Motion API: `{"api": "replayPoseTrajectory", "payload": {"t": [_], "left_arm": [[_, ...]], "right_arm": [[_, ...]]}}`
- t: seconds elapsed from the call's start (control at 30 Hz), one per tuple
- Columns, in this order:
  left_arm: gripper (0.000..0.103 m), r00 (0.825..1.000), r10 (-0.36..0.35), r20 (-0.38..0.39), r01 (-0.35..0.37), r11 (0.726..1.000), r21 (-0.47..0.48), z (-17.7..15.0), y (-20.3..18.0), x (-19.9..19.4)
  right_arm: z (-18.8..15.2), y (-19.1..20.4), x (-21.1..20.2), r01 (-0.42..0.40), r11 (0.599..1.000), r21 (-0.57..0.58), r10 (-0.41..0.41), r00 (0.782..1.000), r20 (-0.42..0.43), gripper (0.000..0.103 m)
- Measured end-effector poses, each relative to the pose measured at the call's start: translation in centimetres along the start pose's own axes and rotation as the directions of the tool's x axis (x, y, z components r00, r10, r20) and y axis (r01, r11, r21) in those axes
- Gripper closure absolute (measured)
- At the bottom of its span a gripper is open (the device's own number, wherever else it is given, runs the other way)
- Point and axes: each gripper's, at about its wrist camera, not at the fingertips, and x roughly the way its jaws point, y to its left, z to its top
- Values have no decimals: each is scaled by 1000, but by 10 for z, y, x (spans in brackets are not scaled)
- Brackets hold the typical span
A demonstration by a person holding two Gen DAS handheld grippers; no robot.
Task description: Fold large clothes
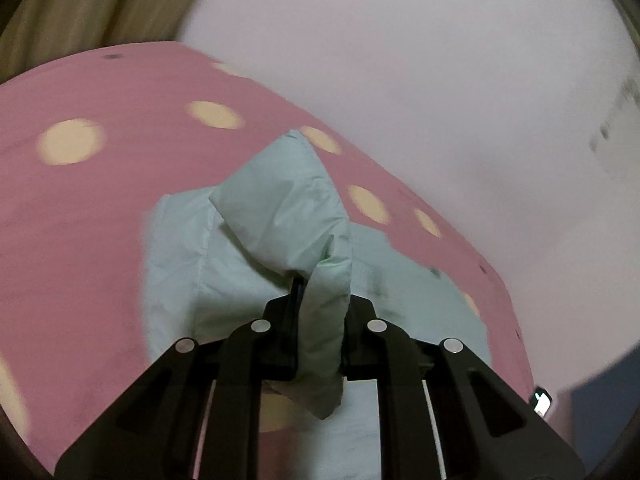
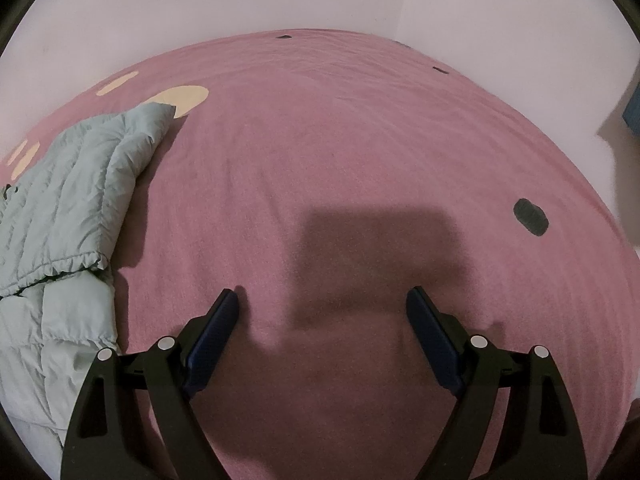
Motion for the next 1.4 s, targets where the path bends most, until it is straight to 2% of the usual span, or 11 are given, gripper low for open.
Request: {"api": "replayPoseTrajectory", "payload": {"t": [0.17,0.37,0.53,0.63,0.67,0.73,0.93,1.0,1.17,1.27,1.4], "left_arm": [[89,991,-78,-105,89,991,103,-10,-89,65],[89,974,-88,-210,137,963,232,-42,-178,133],[89,955,-33,-293,128,942,310,-78,-216,186],[88,947,15,-321,109,925,365,-101,-228,202],[87,946,24,-324,107,920,378,-104,-230,207],[77,942,36,-334,106,911,399,-113,-234,216],[47,939,51,-341,108,896,431,-131,-246,220],[40,940,50,-338,106,898,427,-132,-247,217],[29,948,46,-316,94,905,415,-123,-245,200],[23,962,26,-272,86,915,394,-110,-235,172],[16,981,73,-181,9,909,416,-93,-209,134]], "right_arm": [[-1,0,0,-7,1000,8,7,1000,-1,18],[-2,0,1,-16,1000,17,16,1000,-1,18],[-4,1,1,-17,1000,19,18,1000,-1,18],[-4,0,1,-18,1000,19,18,1000,-1,18],[-3,0,1,-20,1000,20,20,1000,-1,18],[-3,0,1,-22,1000,20,22,1000,-1,18],[-3,0,1,-21,1000,20,21,1000,-1,18],[-3,0,2,-21,1000,19,21,1000,0,18],[-3,0,2,-20,1000,18,20,1000,0,18],[-3,0,1,-18,1000,17,18,1000,0,18],[-1,1,-6,-7,1000,1,7,1000,6,19]]}}
